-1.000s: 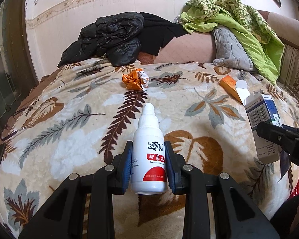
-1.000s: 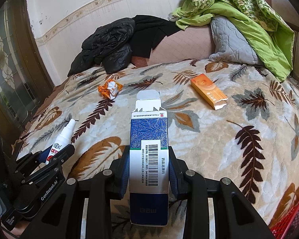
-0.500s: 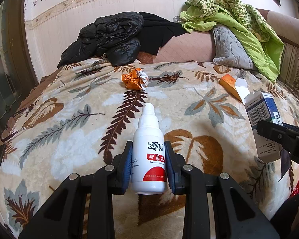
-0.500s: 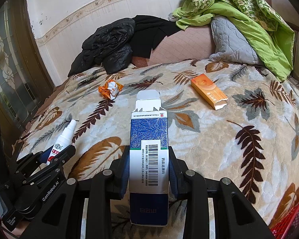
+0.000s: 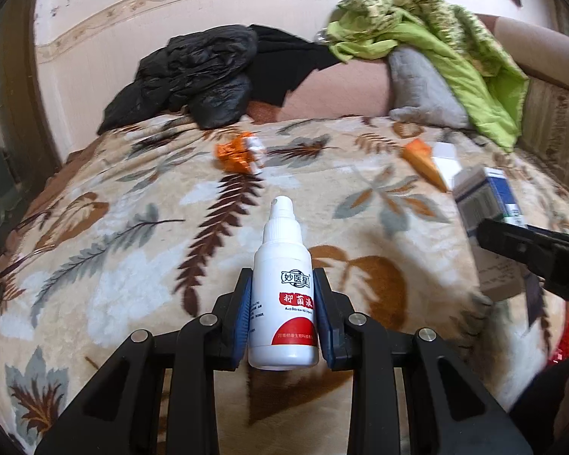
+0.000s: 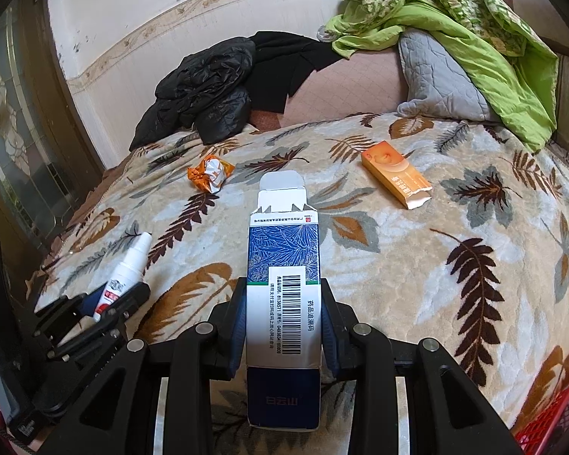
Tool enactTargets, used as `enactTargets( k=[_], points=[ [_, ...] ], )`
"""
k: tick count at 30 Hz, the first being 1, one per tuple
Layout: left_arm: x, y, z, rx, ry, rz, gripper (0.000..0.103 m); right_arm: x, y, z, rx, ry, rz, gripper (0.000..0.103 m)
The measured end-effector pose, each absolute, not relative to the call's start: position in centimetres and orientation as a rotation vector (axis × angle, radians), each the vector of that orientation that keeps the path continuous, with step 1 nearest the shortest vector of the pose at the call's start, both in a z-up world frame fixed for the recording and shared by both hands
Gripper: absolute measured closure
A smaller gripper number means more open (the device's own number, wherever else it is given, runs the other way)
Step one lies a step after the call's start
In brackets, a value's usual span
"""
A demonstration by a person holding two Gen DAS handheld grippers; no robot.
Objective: Collect trash
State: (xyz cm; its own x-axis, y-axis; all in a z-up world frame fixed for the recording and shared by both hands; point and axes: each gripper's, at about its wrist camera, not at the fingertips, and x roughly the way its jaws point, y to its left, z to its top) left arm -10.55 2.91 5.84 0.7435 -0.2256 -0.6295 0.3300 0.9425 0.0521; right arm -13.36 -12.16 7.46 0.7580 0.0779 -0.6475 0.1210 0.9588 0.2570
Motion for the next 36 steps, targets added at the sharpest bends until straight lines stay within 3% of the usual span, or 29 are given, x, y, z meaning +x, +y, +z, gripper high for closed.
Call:
enactTargets(
  k=[12, 20, 32, 36],
  points=[
    [-14.7, -2.4, 8.3, 0.162, 0.699, -0.559, 0.074, -22.7, -19.6, 9.9, 0.447, 0.680, -0.128, 0.067],
    [-19.1, -10.9, 10.9, 0.212, 0.722, -0.842, 0.074, -32.6, -27.7, 10.0, 0.565, 0.670, -0.369, 0.067],
    [-26.0, -23.6, 9.5, 0.299, 0.898, -1.198, 0.074, -41.7, -34.4, 8.5, 0.673, 0.681, -0.585, 0.065],
    [-26.4, -25.4, 8.7, 0.300, 0.944, -1.213, 0.054, -42.6, -35.3, 7.8, 0.707, 0.694, -0.608, 0.059]
  ],
)
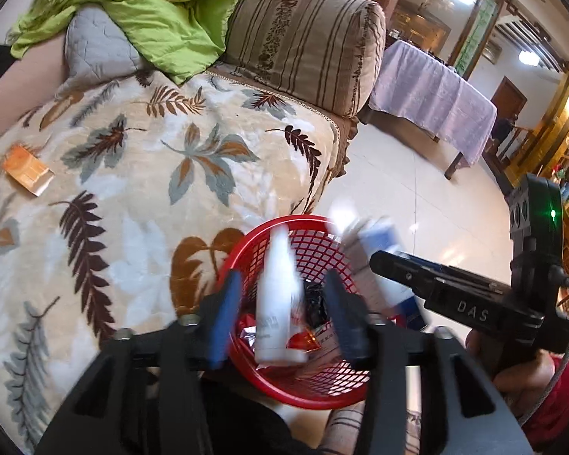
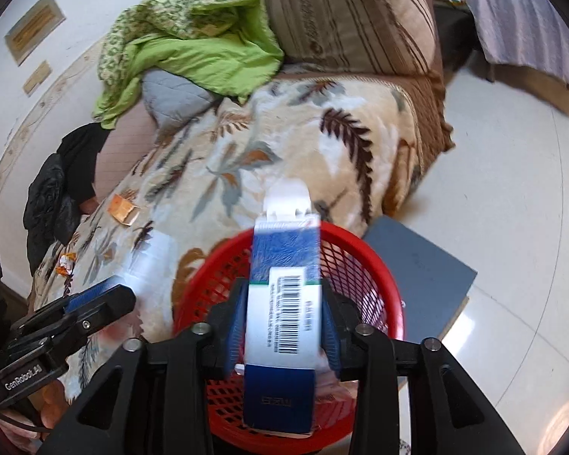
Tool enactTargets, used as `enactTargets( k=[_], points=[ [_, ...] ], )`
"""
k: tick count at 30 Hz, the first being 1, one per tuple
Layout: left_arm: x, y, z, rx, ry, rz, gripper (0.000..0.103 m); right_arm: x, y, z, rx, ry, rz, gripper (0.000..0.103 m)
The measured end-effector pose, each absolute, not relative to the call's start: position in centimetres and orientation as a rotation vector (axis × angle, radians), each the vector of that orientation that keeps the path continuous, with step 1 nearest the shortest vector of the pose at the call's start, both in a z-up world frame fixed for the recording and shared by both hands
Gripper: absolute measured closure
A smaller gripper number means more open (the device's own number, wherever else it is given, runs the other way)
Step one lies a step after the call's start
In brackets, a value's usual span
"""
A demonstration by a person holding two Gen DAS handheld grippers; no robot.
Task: Collect trash
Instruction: 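Carry both items over the red wastebasket and open both grippers, then swing both tools back toward the orange wrapper and ointment box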
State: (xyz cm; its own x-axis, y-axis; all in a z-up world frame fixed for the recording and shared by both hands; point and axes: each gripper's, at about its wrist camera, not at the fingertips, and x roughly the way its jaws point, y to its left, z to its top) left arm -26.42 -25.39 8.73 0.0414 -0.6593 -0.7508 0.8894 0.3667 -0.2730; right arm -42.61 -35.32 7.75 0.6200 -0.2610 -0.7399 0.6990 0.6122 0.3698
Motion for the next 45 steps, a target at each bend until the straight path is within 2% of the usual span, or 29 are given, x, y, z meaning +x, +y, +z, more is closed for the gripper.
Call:
enactTargets(
  k=[9, 18, 22, 31, 39, 45],
  points=[
    [-23.0, -22.0, 9.7, 0.239, 0.920, -1.109, 0.053, -40.2, -34.5, 9.4, 0.660, 0.651, -0.537, 0.058],
    [-17.5, -12.8, 9.9, 0.196, 0.861, -0.878, 0.049, -29.6, -29.6, 10.6, 0.549, 0.712, -0.259, 0.058],
    [-14.1, -7.7, 9.8, 0.161, 0.840, -0.735, 0.046, -24.3, -27.3, 11.1, 0.459, 0.728, -0.190, 0.047],
    [-6.7, 1.8, 9.1, -0.015, 0.877, -0.510, 0.042, -11.4, -23.9, 10.0, 0.223, 0.799, -0.108, 0.031],
    [-3.1, 5.6, 8.0, -0.069, 0.900, -0.425, 0.039, -1.0, -24.4, 6.6, 0.060, 0.873, -0.134, 0.029],
    [-0.6, 6.6, 8.3, -0.069, 0.896, -0.396, 0.037, 3.6, -25.7, 4.4, -0.030, 0.908, -0.184, 0.029]
  ],
)
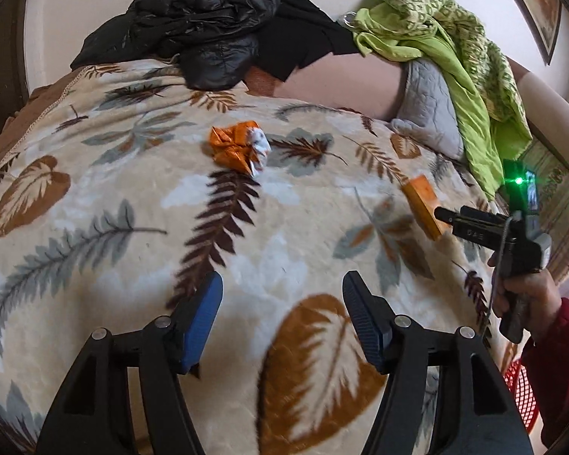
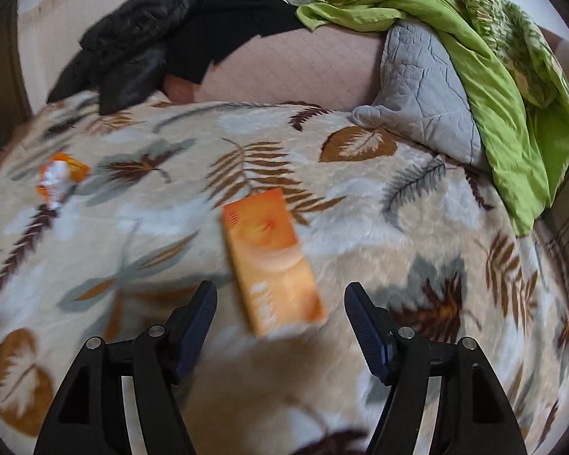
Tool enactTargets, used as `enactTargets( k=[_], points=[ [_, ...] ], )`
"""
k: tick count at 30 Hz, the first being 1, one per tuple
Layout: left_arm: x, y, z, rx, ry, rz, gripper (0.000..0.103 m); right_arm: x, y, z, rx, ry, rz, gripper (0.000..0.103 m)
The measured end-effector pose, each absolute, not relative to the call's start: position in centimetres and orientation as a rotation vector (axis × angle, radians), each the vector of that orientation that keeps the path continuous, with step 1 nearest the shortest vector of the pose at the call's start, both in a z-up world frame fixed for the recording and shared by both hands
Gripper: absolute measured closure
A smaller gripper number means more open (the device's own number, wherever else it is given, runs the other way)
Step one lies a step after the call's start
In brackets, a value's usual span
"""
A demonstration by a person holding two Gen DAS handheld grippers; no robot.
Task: Collect trash
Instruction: 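Swing both tools back toward the orange wrapper and ointment box, then grasp the orange wrapper with the left gripper while the right grasps the orange ointment box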
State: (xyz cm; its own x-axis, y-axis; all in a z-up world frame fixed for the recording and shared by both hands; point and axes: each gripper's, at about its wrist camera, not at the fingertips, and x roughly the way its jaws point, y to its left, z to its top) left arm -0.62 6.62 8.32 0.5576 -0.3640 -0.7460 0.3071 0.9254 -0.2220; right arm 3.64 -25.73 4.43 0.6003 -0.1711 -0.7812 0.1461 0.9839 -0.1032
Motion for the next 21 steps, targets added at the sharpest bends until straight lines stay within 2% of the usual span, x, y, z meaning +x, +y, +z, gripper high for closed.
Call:
enactTargets(
  k=[3, 4, 5, 9, 10, 11, 14, 21],
  points=[
    [1.1, 6.7, 8.7, -0.076, 0.896, -0.402, 0.029, 4.9, -26.3, 3.7, -0.019, 0.923, -0.160, 0.030],
    [1.7, 6.6, 8.9, -0.075, 0.896, -0.398, 0.029, 5.2, -26.3, 3.4, -0.018, 0.930, -0.159, 0.038],
    [2.6, 6.5, 9.0, -0.075, 0.896, -0.393, 0.029, 5.3, -26.3, 3.2, -0.002, 0.936, -0.149, 0.051],
    [6.1, 6.2, 9.0, -0.091, 0.908, -0.365, 0.028, 4.2, -25.4, 3.6, 0.035, 0.918, -0.163, 0.051],
    [7.1, 5.9, 8.9, -0.092, 0.911, -0.356, 0.028, 3.6, -25.2, 4.0, 0.047, 0.905, -0.172, 0.054],
    [8.4, 5.5, 8.8, -0.092, 0.915, -0.339, 0.028, 3.1, -24.9, 4.3, 0.057, 0.896, -0.175, 0.086],
    [11.6, 4.5, 7.8, -0.068, 0.935, -0.303, 0.026, 0.9, -24.6, 5.7, 0.173, 0.873, -0.138, 0.088],
    [17.6, 2.9, 4.3, -0.029, 0.993, -0.199, 0.026, -1.3, -23.7, 5.8, 0.198, 0.864, -0.106, 0.089]
  ],
)
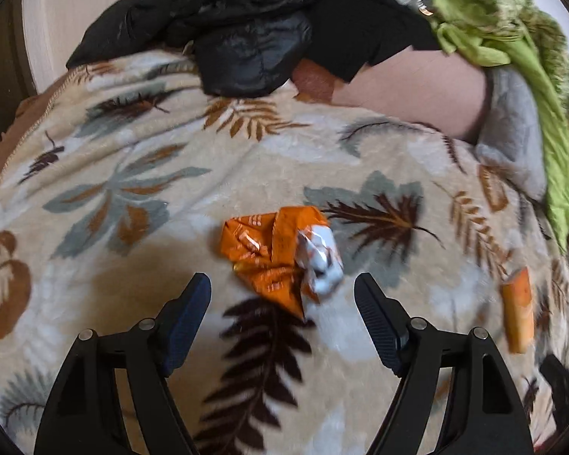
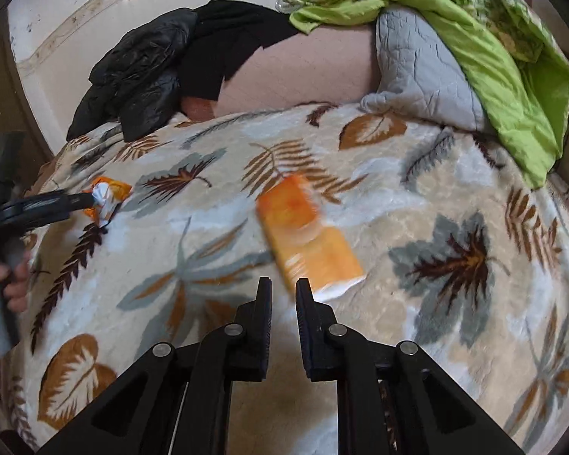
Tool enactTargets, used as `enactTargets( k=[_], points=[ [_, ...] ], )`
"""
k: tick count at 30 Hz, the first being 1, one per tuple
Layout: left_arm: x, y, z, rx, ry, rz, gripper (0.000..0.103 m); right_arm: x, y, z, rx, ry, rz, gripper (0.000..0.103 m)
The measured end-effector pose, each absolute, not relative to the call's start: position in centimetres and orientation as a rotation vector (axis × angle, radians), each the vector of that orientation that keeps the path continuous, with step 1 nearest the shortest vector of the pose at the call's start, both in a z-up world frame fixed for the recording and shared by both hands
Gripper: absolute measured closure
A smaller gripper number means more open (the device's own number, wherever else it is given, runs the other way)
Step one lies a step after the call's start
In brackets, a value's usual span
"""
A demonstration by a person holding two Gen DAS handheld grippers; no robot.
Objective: Collect trash
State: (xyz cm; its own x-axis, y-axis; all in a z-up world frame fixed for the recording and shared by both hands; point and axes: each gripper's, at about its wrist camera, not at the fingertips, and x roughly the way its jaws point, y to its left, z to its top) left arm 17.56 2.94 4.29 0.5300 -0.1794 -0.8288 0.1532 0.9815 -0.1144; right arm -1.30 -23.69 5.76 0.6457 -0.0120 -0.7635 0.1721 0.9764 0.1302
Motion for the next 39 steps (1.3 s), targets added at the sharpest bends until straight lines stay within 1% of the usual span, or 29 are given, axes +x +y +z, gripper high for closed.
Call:
enactTargets(
  k=[4, 5, 6, 7, 8, 9, 10, 12, 16, 18, 20, 23, 27, 39],
  points=[
    [19.7, 2.5, 2.4, 0.012, 1.009, -0.148, 0.027, -1.4, -24.5, 5.9, 0.226, 0.850, -0.094, 0.089],
    [20.1, 2.7, 2.0, 0.010, 1.007, -0.143, 0.038, -1.3, -24.7, 6.3, 0.225, 0.836, -0.097, 0.089],
    [20.3, 2.8, 1.7, 0.008, 1.006, -0.137, 0.041, -1.2, -24.9, 6.5, 0.219, 0.830, -0.104, 0.087],
    [20.5, 2.9, 1.6, 0.005, 0.999, -0.132, 0.042, -0.9, -25.2, 6.8, 0.202, 0.826, -0.119, 0.073],
    [20.4, 3.0, 1.5, 0.005, 0.982, -0.136, 0.043, -0.4, -25.6, 7.1, 0.174, 0.819, -0.133, 0.046],
    [20.4, 3.0, 1.5, 0.010, 0.974, -0.139, 0.044, -0.1, -25.7, 7.3, 0.152, 0.811, -0.126, 0.035],
    [20.3, 3.1, 1.6, 0.015, 0.965, -0.143, 0.044, 0.3, -25.9, 7.4, 0.125, 0.803, -0.111, 0.031],
    [19.4, 3.3, 1.9, 0.005, 0.950, -0.165, 0.045, 1.6, -26.1, 7.2, 0.062, 0.814, -0.067, 0.031],
    [16.9, 3.2, 3.2, -0.007, 0.914, -0.224, 0.045, 4.9, -27.2, 4.6, 0.019, 0.905, -0.023, 0.031],
    [15.5, 3.0, 3.8, 0.001, 0.895, -0.249, 0.045, 6.3, -27.8, 2.9, 0.024, 0.959, -0.039, 0.034],
    [14.0, 2.7, 4.4, 0.009, 0.883, -0.280, 0.045, 7.0, -28.4, 1.6, 0.075, 0.999, -0.036, 0.051],
    [11.6, 2.6, 5.5, 0.026, 0.857, -0.314, 0.045, 6.1, -28.6, 1.7, 0.155, 0.976, -0.067, 0.052],
    [8.2, 2.9, 6.7, 0.015, 0.836, -0.355, 0.045, 3.0, -26.8, 3.2, 0.197, 0.931, -0.087, 0.053],
    [-3.6, 4.2, 8.4, 0.010, 0.818, -0.401, 0.045, -8.2, -16.3, 6.5, 0.180, 0.853, -0.018, 0.053]
  ],
)
